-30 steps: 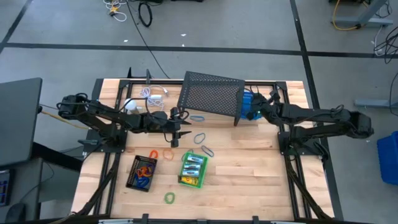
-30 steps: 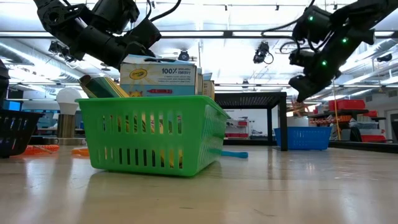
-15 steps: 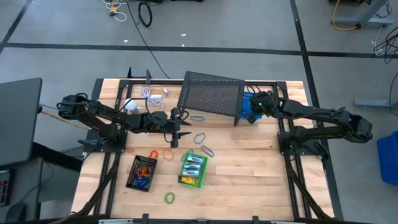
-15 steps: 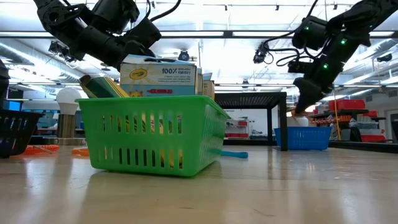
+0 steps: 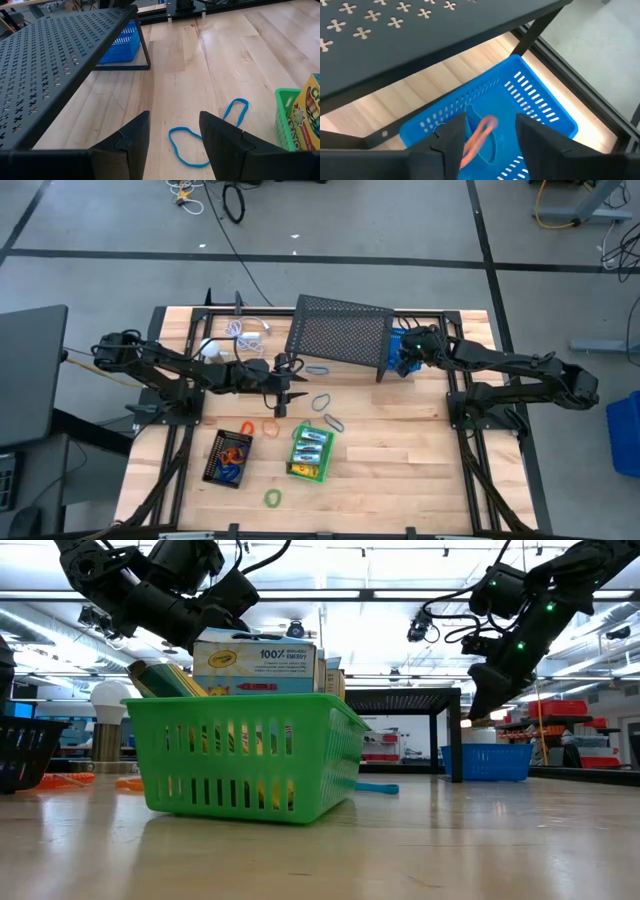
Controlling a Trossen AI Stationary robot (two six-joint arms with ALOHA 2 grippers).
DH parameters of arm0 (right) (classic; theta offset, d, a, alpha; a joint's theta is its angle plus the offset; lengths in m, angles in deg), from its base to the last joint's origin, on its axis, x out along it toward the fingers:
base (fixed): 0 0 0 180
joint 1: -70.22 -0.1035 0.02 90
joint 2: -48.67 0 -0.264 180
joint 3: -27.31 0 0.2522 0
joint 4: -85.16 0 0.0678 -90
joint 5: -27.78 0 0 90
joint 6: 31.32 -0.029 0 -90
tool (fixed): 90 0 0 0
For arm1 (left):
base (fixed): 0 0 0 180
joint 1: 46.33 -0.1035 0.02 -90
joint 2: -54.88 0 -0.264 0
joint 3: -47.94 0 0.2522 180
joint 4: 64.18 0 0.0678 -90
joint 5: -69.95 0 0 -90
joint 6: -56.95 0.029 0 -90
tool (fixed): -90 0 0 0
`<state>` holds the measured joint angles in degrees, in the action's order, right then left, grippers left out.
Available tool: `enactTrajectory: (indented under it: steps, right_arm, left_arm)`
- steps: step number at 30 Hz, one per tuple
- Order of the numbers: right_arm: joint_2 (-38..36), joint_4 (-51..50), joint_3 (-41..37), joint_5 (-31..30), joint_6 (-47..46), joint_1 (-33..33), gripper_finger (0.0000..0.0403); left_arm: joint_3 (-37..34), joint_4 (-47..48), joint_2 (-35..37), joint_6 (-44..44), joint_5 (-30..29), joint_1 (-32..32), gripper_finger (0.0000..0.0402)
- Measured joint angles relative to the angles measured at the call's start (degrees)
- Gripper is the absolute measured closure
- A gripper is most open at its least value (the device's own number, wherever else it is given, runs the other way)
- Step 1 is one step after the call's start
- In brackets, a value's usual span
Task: Pick & Place Office Desk Supplies
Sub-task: Put the orange rubberband into the blue bin
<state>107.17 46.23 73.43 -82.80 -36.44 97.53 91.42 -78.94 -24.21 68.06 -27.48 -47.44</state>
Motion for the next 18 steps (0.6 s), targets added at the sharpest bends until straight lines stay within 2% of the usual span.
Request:
enactTrajectory:
  steps: [5,9,15,18]
  right_arm:
    - [0.00,-0.13,0.00,-0.15,-0.01,0.00,0.0194]
    - [-0.01,-0.57,0.00,0.06,0.47,0.00,0.0188]
    - [-0.15,-2.33,0.02,9.73,0.47,-1.72,0.0197]
    - [-0.15,-2.59,0.02,12.29,0.75,-4.55,0.0199]
  left_arm:
    - [0.00,0.00,0.00,0.00,0.01,0.00,0.0222]
    - [0.00,0.13,0.00,0.02,-0.01,0.00,0.0222]
    - [0.00,1.03,0.00,0.04,-1.34,-0.02,0.0222]
    - [0.00,0.95,0.00,0.05,-1.52,-0.02,0.0222]
